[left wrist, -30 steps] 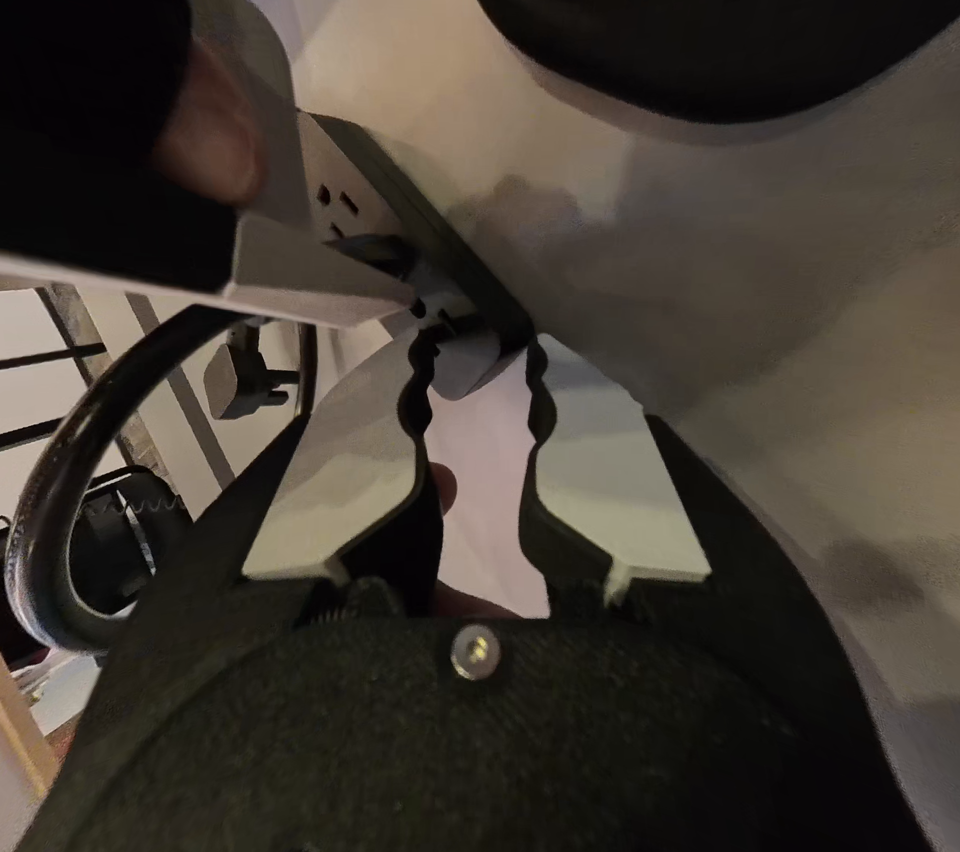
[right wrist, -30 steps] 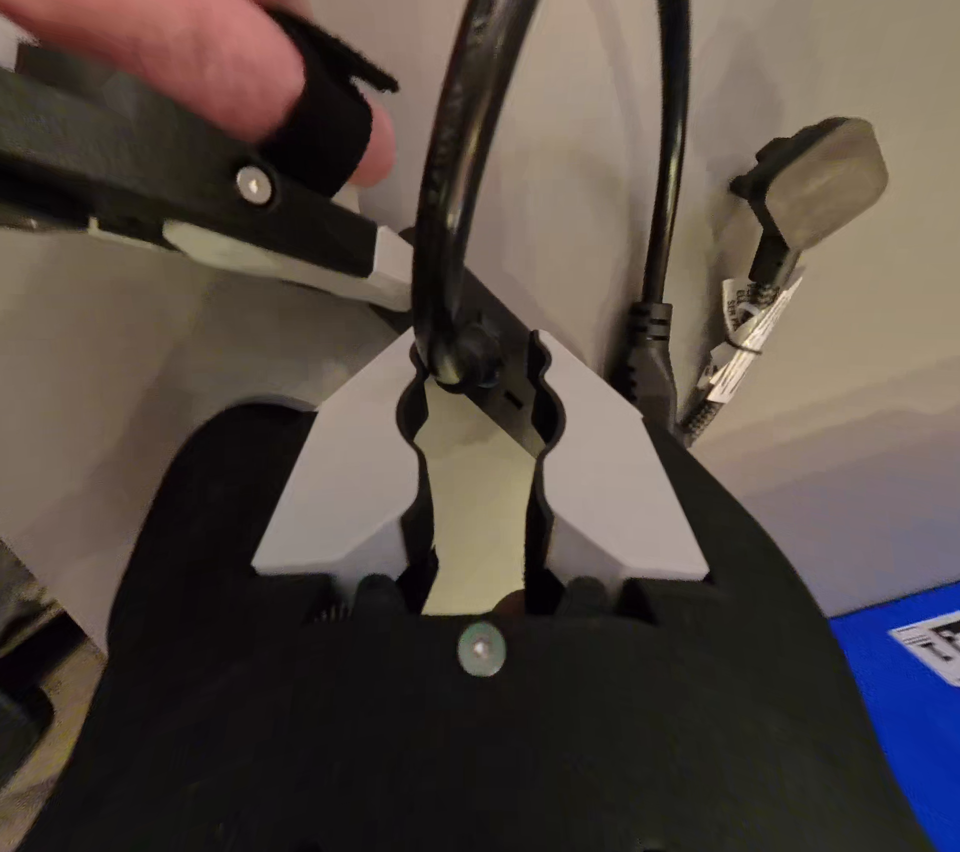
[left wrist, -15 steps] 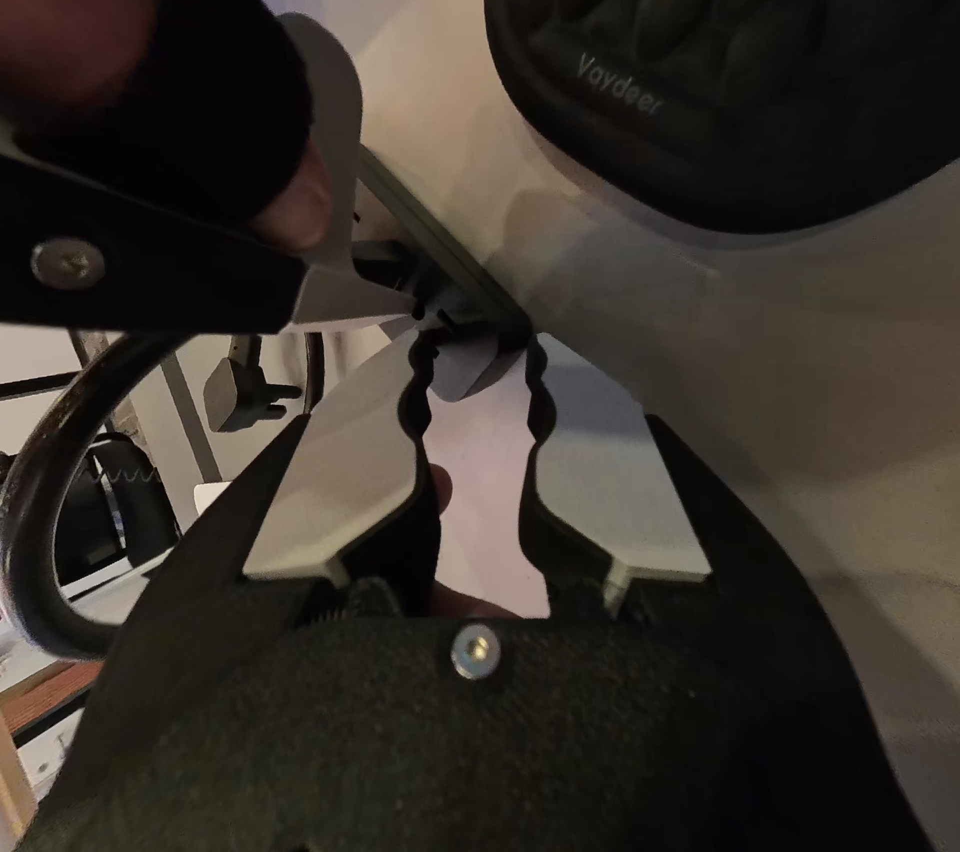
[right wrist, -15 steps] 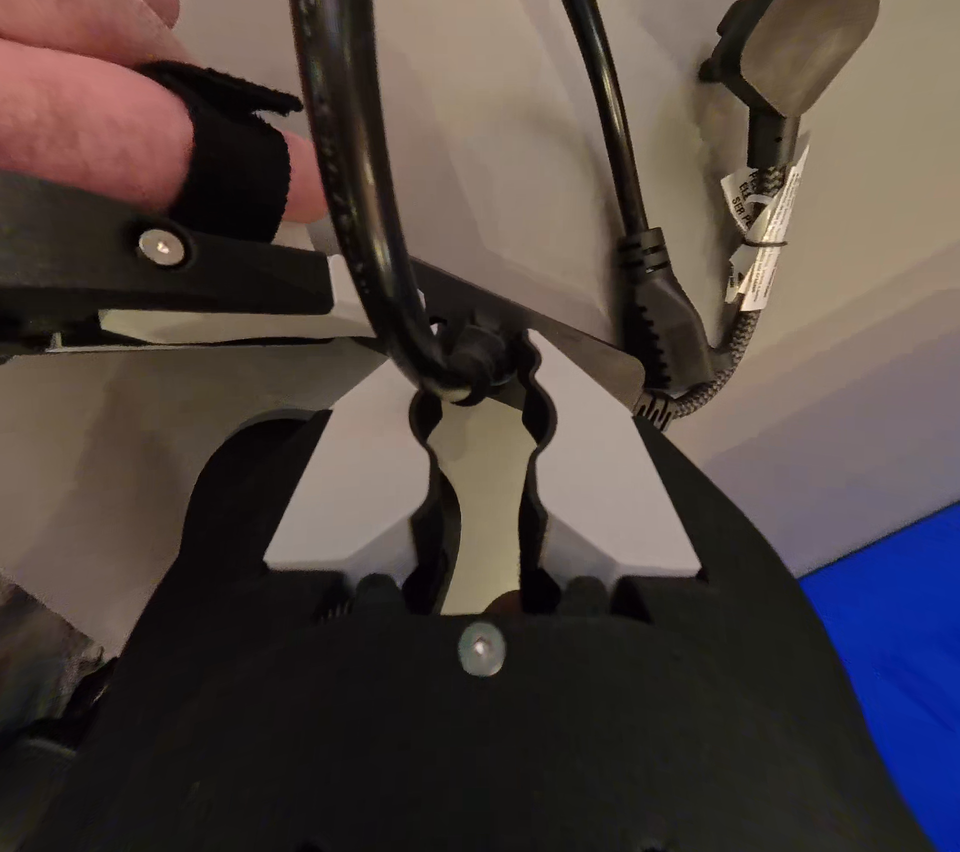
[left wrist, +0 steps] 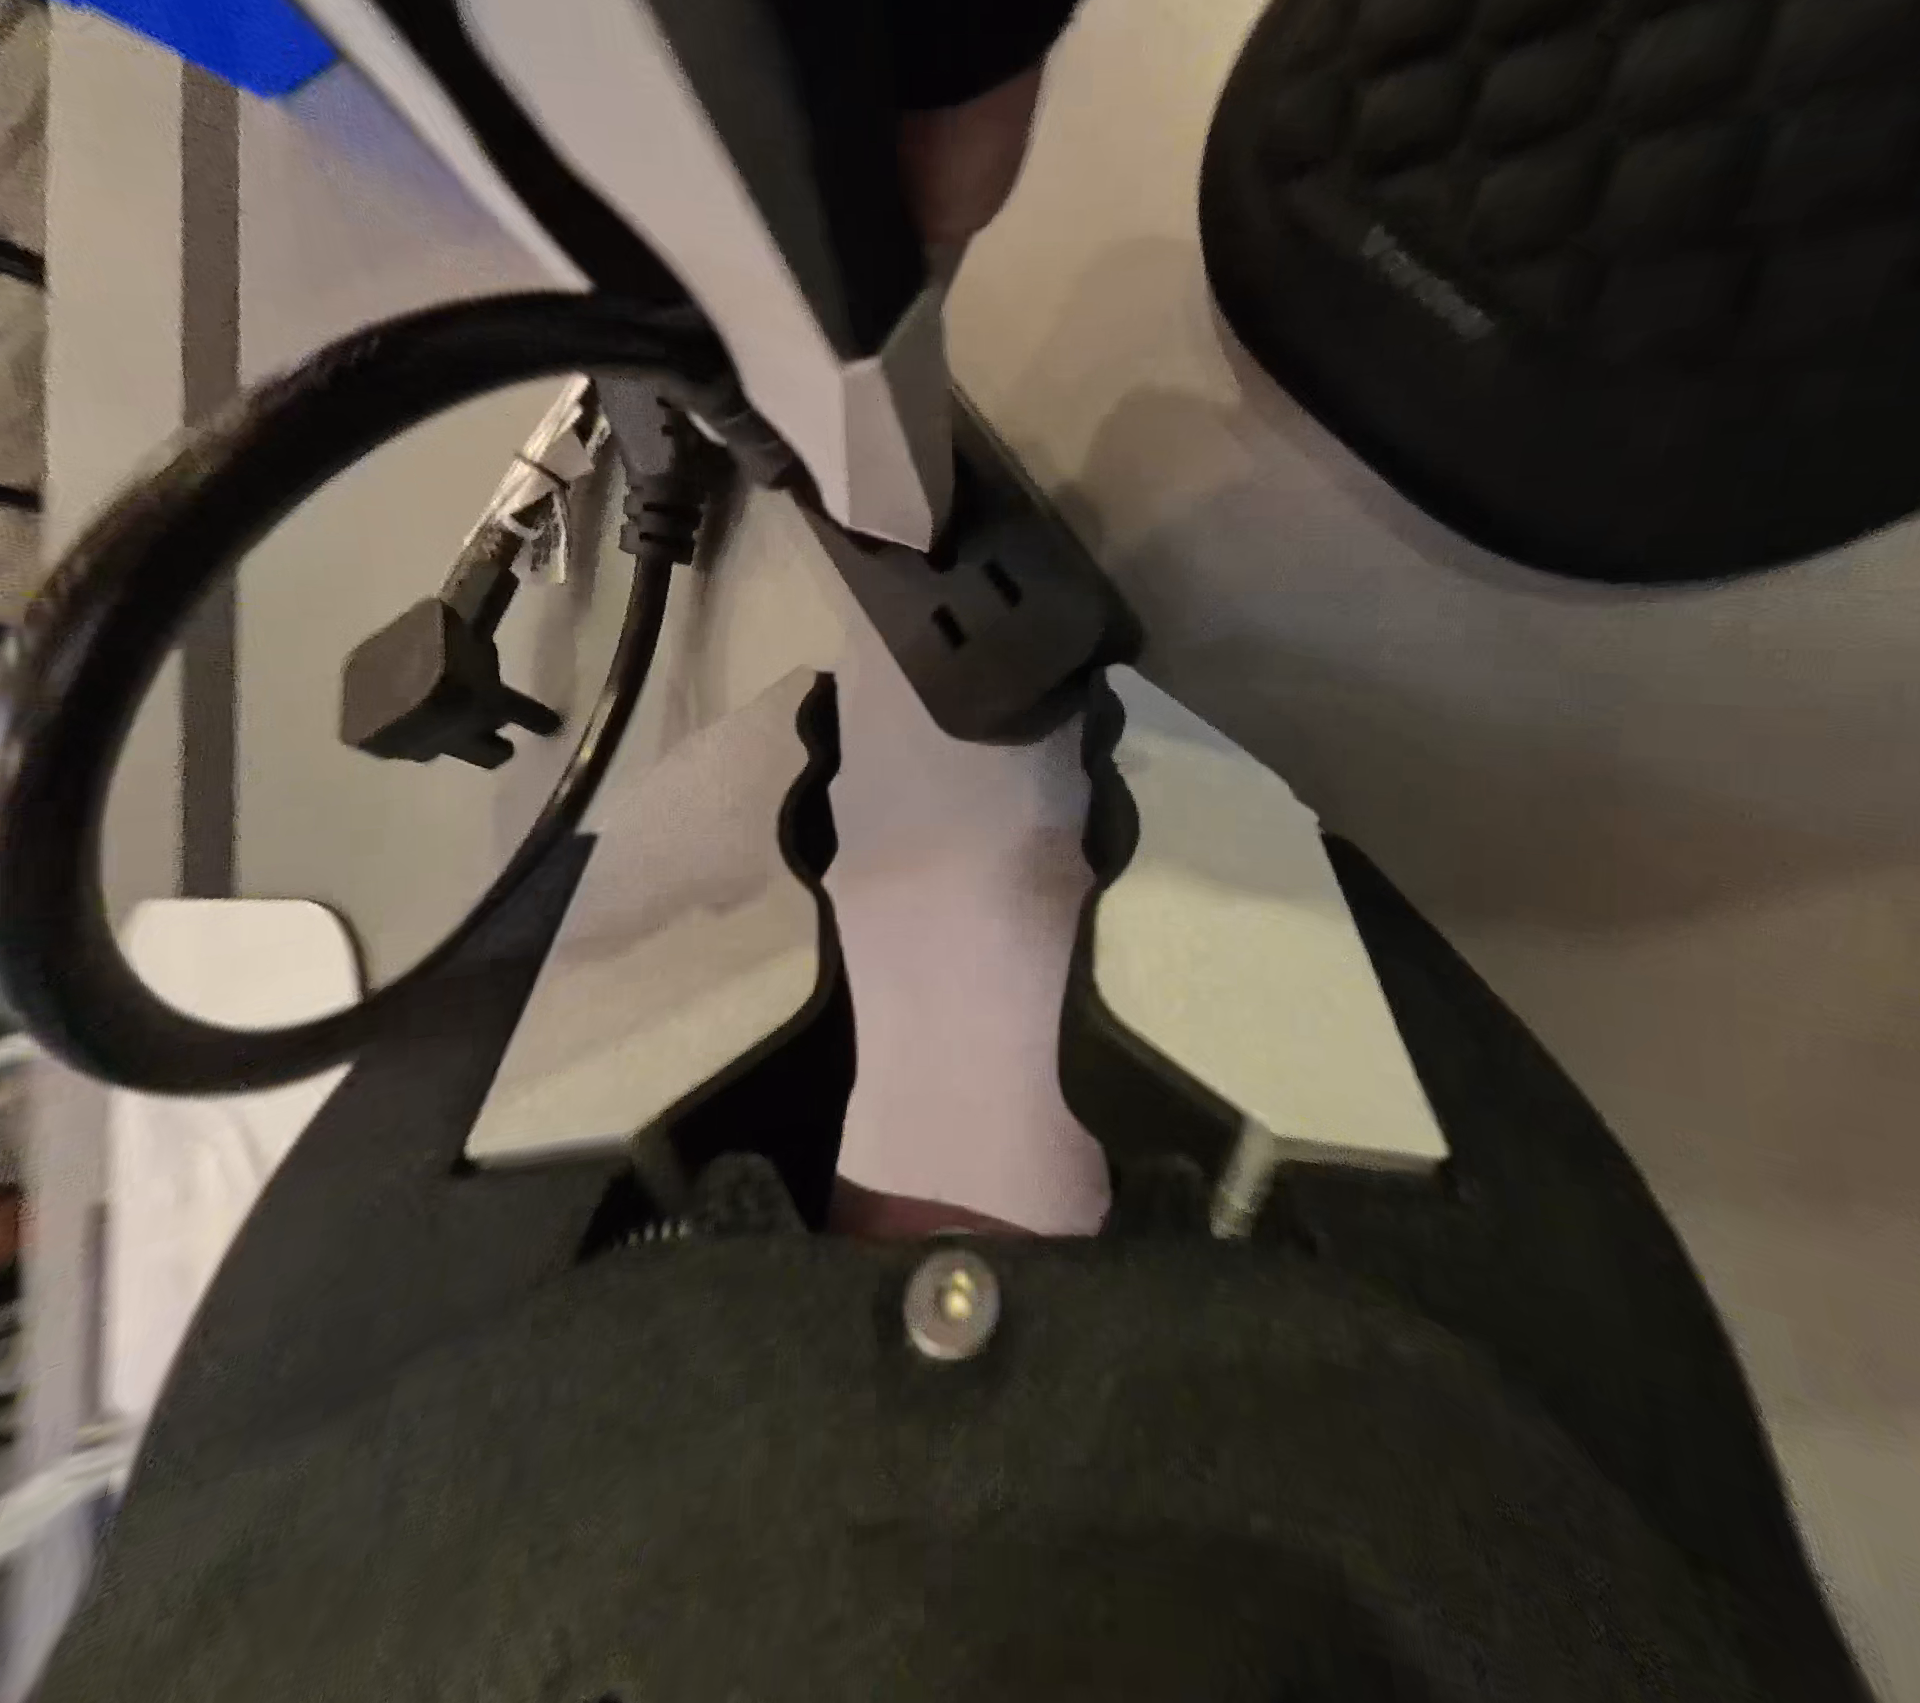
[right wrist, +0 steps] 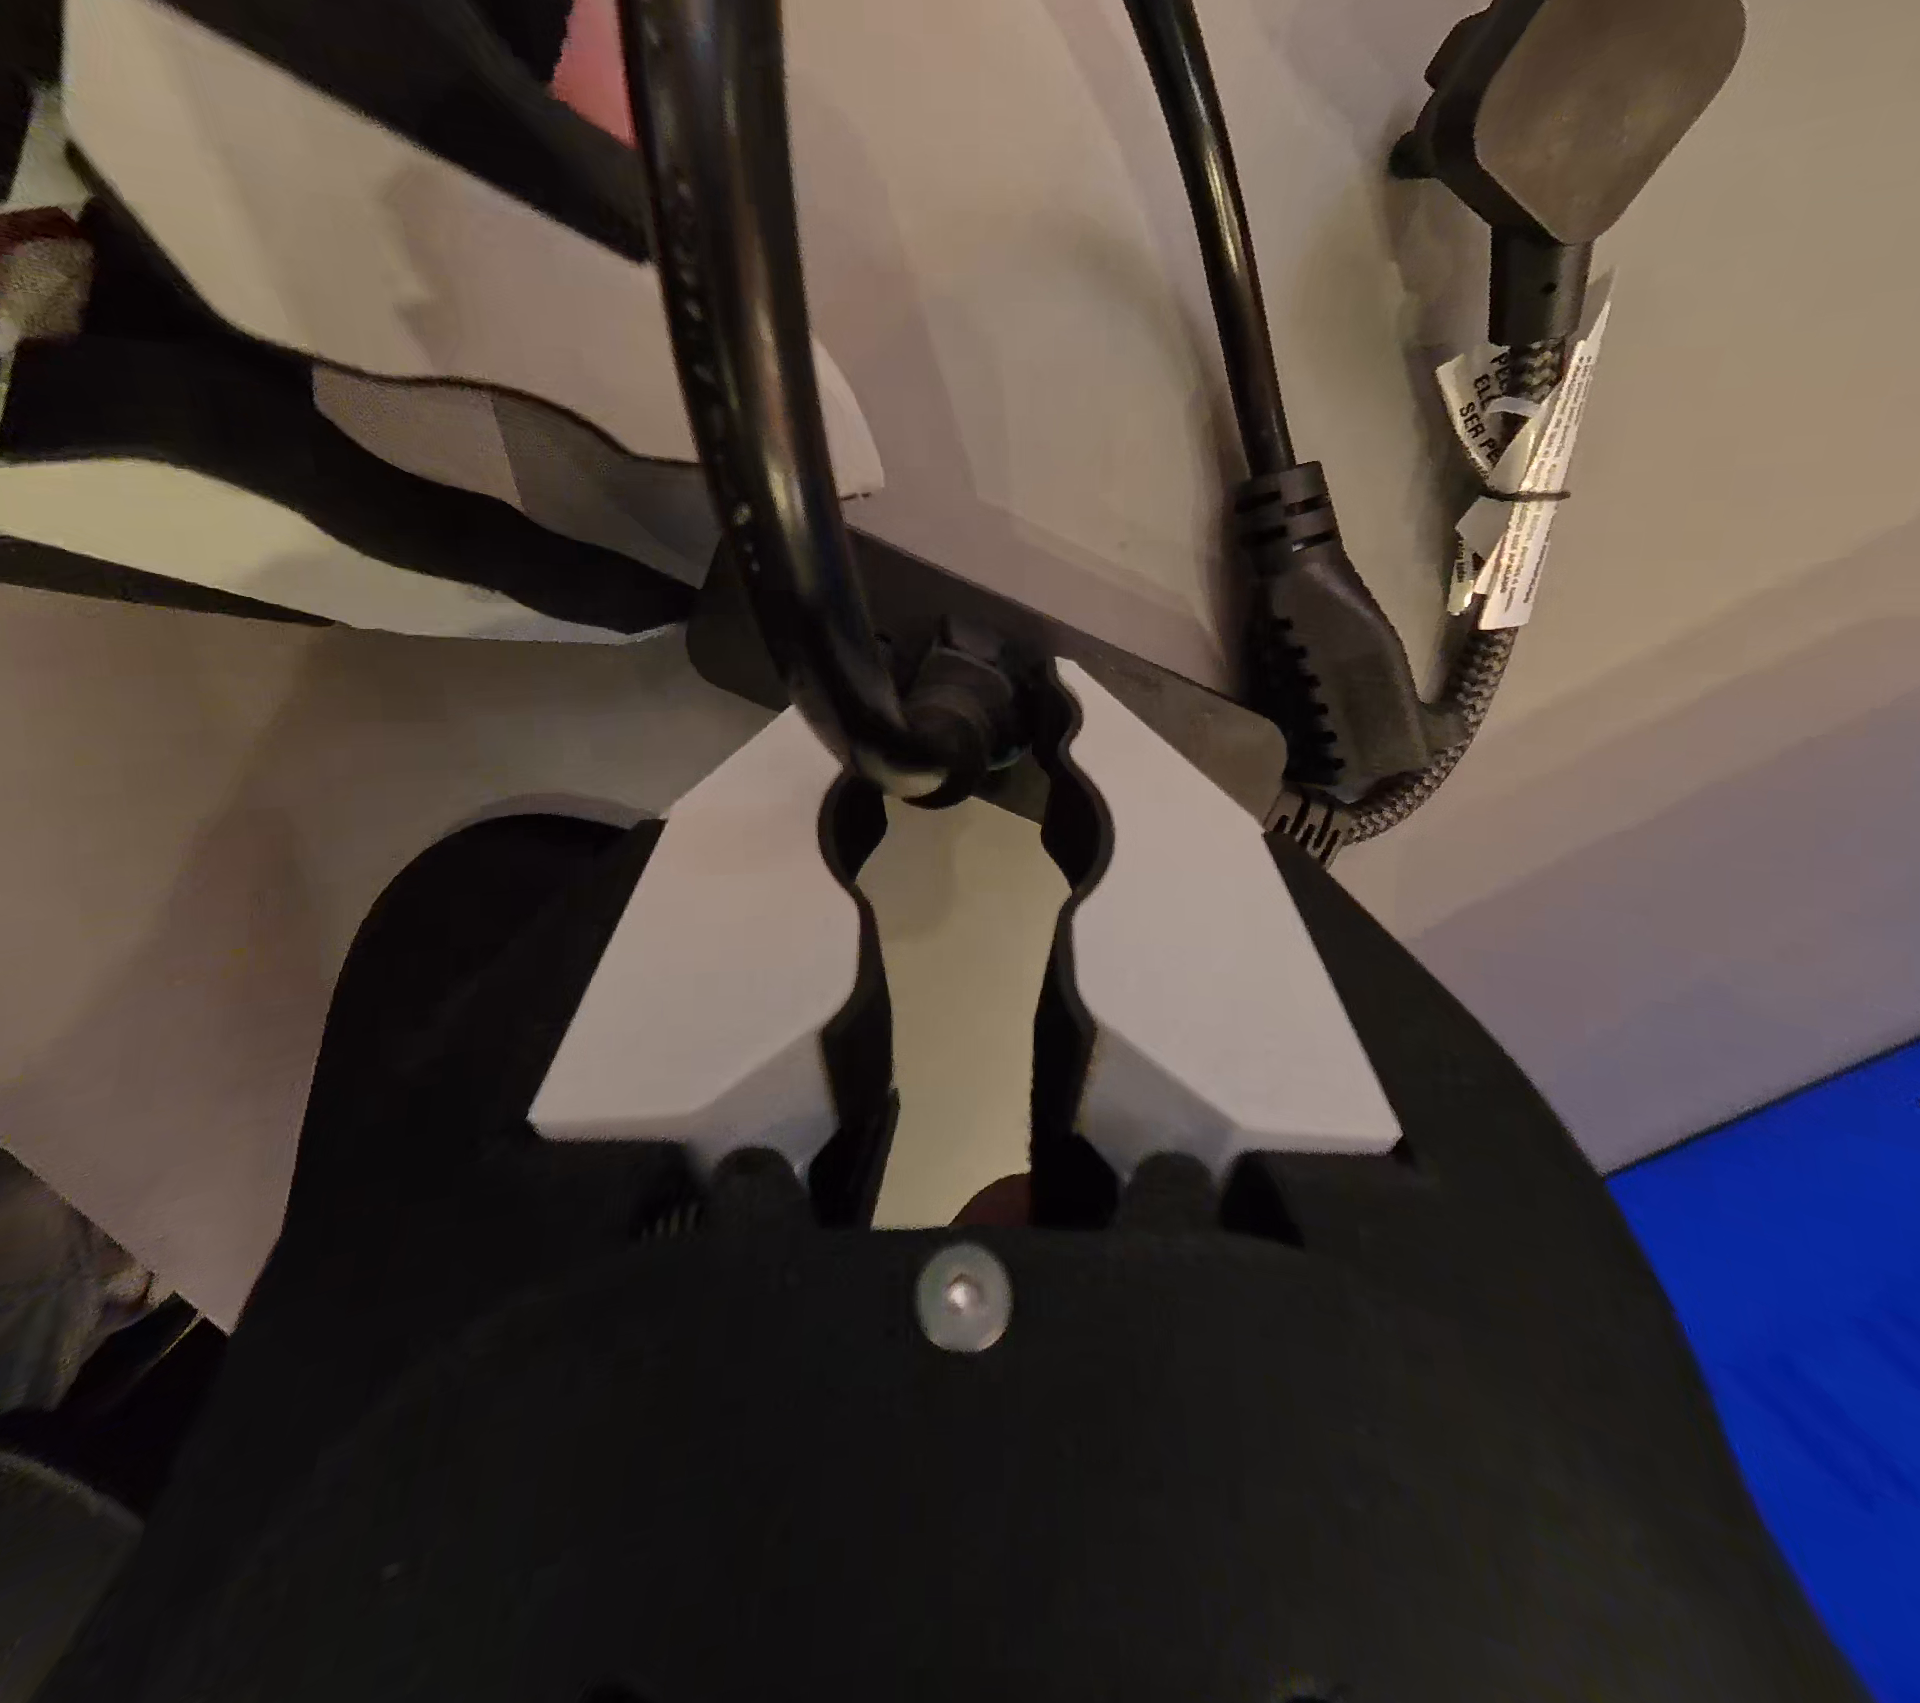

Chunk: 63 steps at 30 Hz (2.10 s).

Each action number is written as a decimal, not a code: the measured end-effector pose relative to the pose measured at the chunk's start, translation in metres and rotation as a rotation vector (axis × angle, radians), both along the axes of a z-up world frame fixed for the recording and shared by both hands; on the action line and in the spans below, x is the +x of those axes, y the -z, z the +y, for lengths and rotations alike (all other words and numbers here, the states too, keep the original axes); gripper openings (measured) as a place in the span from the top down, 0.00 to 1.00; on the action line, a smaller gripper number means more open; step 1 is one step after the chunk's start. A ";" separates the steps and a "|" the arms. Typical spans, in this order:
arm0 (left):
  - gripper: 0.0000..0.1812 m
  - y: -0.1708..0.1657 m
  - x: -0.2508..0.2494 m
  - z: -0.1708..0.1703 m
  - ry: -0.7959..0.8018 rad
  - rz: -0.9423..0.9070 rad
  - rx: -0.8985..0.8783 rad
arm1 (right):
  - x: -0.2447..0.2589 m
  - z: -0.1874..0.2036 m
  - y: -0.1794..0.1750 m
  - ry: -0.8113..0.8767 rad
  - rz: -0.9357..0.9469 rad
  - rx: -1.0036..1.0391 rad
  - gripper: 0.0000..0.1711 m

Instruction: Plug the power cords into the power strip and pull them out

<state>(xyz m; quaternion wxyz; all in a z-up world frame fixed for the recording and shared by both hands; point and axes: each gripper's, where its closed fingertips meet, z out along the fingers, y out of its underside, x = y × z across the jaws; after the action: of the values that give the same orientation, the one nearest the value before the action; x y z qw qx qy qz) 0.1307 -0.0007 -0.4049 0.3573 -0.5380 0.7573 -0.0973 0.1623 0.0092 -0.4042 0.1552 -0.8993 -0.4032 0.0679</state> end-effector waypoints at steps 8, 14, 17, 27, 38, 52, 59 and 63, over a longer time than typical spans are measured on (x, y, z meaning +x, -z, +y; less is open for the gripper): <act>0.78 -0.002 0.007 -0.009 -0.161 -0.179 -0.314 | 0.003 0.003 0.000 0.017 0.023 0.009 0.86; 0.80 -0.006 0.014 -0.005 -0.267 -0.196 -0.472 | 0.003 0.002 0.000 -0.011 0.013 -0.001 0.86; 0.79 0.001 0.019 -0.001 -0.326 -0.199 -0.565 | 0.003 0.003 0.000 -0.005 0.015 0.000 0.86; 0.78 0.006 0.024 -0.006 -0.353 -0.092 -0.640 | 0.003 0.003 0.000 0.015 0.004 -0.021 0.86; 0.77 0.009 0.028 -0.003 -0.374 -0.118 -0.526 | 0.006 0.008 -0.001 0.058 -0.023 0.034 0.87; 0.76 0.010 0.030 -0.002 -0.366 -0.163 -0.498 | 0.006 0.009 -0.004 0.139 0.207 -0.056 0.86; 0.76 0.009 0.031 -0.001 -0.366 -0.172 -0.492 | 0.008 0.011 -0.006 0.093 -0.040 0.123 0.87; 0.76 0.008 0.031 0.000 -0.365 -0.179 -0.489 | 0.007 0.013 -0.011 0.075 -0.094 0.173 0.88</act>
<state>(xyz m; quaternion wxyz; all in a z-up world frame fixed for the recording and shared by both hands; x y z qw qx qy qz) 0.1621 -0.0008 -0.4129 0.2942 -0.7243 0.5678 -0.2578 0.1690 0.0218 -0.3935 0.2156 -0.8993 -0.3803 -0.0154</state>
